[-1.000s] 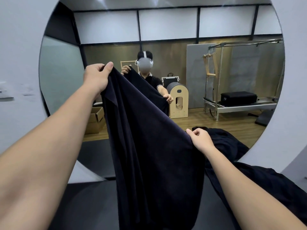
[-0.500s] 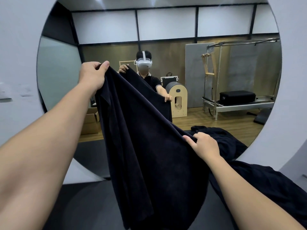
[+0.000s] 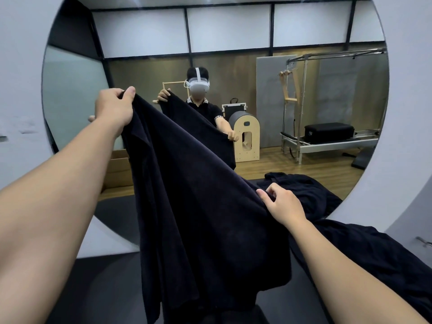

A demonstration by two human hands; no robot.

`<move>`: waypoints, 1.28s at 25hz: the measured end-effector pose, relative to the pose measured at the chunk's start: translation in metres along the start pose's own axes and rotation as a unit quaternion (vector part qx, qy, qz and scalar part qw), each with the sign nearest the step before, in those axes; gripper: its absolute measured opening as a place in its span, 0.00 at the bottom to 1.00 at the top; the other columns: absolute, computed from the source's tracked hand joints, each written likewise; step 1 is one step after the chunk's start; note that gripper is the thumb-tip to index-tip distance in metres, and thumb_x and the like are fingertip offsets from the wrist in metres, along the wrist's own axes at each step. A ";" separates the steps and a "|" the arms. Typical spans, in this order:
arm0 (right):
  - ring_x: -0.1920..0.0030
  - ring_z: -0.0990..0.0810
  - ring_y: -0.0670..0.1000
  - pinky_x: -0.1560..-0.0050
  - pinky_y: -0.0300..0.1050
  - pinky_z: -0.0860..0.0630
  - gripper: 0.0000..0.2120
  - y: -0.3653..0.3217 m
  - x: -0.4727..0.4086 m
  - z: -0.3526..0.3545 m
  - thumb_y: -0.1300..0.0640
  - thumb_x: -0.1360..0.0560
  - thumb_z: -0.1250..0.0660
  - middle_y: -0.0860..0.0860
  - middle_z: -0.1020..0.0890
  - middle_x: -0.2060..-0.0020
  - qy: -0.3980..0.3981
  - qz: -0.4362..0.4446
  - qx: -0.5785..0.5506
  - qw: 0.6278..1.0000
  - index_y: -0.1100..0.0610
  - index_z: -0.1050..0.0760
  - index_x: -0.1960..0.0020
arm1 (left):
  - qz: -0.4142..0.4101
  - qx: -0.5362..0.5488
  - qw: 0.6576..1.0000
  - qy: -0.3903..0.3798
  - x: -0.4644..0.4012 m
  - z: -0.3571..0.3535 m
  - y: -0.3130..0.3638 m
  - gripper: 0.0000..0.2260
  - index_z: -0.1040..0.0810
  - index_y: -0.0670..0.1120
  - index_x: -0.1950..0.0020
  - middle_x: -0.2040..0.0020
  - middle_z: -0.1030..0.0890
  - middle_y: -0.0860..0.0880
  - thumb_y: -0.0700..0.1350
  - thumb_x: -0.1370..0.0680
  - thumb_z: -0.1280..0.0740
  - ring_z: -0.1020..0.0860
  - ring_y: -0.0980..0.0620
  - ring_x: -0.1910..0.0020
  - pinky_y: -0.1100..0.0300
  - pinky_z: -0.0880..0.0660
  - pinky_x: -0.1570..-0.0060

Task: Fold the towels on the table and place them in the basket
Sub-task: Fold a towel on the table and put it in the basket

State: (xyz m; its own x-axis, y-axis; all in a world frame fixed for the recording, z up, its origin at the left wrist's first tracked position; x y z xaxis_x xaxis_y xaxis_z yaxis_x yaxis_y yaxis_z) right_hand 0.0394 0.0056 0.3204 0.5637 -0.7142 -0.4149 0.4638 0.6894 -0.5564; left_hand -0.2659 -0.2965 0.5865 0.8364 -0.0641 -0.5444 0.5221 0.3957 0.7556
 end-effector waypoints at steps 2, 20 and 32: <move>0.61 0.22 0.51 0.62 0.48 0.28 0.18 0.000 0.000 -0.001 0.39 0.20 0.39 0.46 0.21 0.65 -0.051 0.034 0.032 0.998 0.50 0.25 0.60 | 0.008 -0.044 0.999 0.016 0.000 0.002 -0.003 0.23 0.34 0.46 0.67 0.66 0.30 0.47 0.61 0.19 0.40 0.31 0.40 0.59 0.37 0.50 0.27; 0.53 0.25 0.57 0.56 0.52 0.26 0.11 -0.020 -0.046 0.080 0.51 0.16 0.45 0.54 0.24 0.53 0.173 0.088 0.006 0.981 0.57 0.28 0.48 | 0.077 -0.047 0.996 0.007 -0.010 0.007 -0.076 0.21 0.27 0.46 0.66 0.58 0.20 0.42 0.59 0.21 0.40 0.20 0.34 0.46 0.31 0.33 0.32; 0.50 0.26 0.64 0.53 0.56 0.28 0.08 -0.016 -0.053 0.089 0.57 0.19 0.35 0.61 0.25 0.46 0.228 0.010 0.101 0.968 0.60 0.27 0.42 | 0.087 -0.032 0.996 -0.011 -0.005 0.001 -0.086 0.21 0.27 0.45 0.65 0.63 0.24 0.46 0.58 0.20 0.40 0.21 0.35 0.47 0.33 0.32 0.32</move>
State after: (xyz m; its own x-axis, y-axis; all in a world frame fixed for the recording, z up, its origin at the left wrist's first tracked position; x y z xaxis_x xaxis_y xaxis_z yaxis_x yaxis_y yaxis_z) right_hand 0.0627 0.0433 0.4152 0.2341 -0.6482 -0.7246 0.6072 0.6795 -0.4117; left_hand -0.3149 -0.3309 0.5246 0.9171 -0.0091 -0.3986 0.3576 0.4609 0.8122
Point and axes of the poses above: each hand's wrist, its own x-axis away from the middle knuckle, its own z-axis out of the back of the hand, y = z × x, the point moved 6 cm from there along -x, towards the middle knuckle
